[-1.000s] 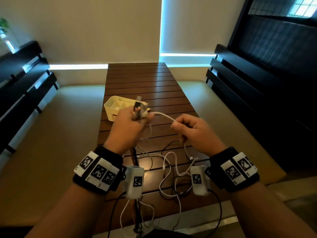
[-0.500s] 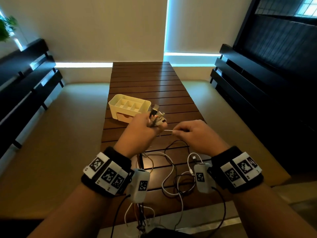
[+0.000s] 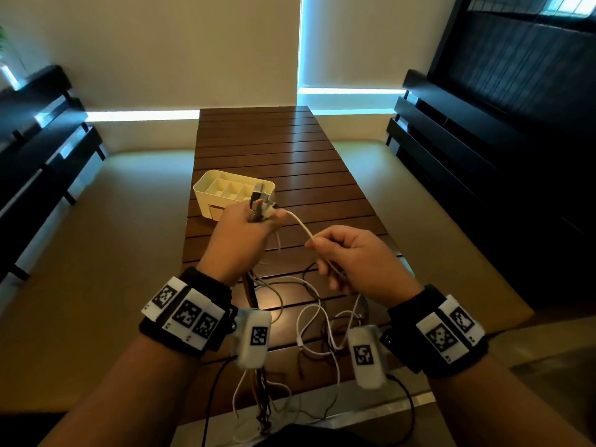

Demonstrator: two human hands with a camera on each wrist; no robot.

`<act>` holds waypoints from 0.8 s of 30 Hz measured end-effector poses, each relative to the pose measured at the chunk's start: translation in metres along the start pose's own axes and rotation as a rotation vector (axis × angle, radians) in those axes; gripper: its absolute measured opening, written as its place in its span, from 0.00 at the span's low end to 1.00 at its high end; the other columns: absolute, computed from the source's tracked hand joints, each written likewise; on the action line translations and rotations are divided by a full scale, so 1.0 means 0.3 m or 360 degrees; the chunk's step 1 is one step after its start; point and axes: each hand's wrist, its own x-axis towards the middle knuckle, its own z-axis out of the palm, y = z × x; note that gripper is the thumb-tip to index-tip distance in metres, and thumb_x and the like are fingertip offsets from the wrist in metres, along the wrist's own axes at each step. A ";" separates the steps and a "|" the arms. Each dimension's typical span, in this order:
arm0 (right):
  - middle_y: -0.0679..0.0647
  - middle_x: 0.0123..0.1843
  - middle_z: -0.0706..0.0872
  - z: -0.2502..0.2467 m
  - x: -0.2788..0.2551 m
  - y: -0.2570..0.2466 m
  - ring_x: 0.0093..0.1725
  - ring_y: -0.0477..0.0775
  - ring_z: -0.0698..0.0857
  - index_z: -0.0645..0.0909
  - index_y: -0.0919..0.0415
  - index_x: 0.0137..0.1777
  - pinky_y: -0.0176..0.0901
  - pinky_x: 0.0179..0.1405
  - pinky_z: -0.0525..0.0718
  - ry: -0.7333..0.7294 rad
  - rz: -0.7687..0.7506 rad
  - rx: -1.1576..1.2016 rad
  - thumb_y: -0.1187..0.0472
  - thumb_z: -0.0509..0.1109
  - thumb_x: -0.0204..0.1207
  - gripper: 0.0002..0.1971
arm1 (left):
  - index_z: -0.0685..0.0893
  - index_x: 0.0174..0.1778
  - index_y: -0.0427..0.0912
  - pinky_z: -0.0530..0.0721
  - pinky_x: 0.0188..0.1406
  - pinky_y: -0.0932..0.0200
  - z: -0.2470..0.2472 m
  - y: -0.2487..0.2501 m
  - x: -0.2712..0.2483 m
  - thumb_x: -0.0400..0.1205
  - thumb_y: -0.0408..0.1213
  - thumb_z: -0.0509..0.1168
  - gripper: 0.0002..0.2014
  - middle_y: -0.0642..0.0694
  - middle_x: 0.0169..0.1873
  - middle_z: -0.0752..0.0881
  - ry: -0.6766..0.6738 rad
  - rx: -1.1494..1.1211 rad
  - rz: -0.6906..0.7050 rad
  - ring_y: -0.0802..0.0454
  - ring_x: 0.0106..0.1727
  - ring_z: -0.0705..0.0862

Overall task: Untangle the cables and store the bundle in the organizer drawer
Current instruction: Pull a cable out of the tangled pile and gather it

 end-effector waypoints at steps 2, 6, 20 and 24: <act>0.50 0.30 0.85 0.021 -0.022 0.016 0.24 0.48 0.82 0.84 0.61 0.54 0.36 0.21 0.77 -0.0088 0.0051 0.0060 0.57 0.64 0.86 0.10 | 0.84 0.36 0.46 0.75 0.32 0.55 -0.016 -0.013 0.011 0.85 0.43 0.68 0.12 0.55 0.22 0.79 0.0101 -0.0114 -0.0093 0.55 0.25 0.75; 0.45 0.25 0.81 0.032 -0.038 0.048 0.22 0.40 0.76 0.86 0.63 0.51 0.30 0.23 0.74 0.0079 0.0065 -0.0007 0.59 0.66 0.85 0.09 | 0.87 0.42 0.45 0.78 0.39 0.55 -0.027 -0.038 0.028 0.84 0.43 0.69 0.08 0.54 0.29 0.84 0.0104 0.0028 -0.0093 0.56 0.32 0.80; 0.46 0.29 0.80 0.028 0.000 0.012 0.27 0.41 0.74 0.89 0.57 0.44 0.34 0.29 0.72 0.0370 -0.0088 -0.0279 0.54 0.70 0.81 0.10 | 0.86 0.58 0.45 0.73 0.26 0.76 0.040 0.044 -0.047 0.84 0.36 0.69 0.07 0.66 0.25 0.84 -0.0592 0.0232 0.0279 0.71 0.24 0.79; 0.45 0.26 0.79 0.026 -0.010 -0.003 0.23 0.41 0.73 0.88 0.63 0.49 0.31 0.22 0.72 0.0380 -0.0068 -0.0049 0.59 0.69 0.83 0.09 | 0.84 0.46 0.38 0.75 0.27 0.66 0.020 0.037 -0.044 0.84 0.41 0.69 0.09 0.51 0.27 0.82 -0.0539 0.0376 0.0338 0.63 0.26 0.76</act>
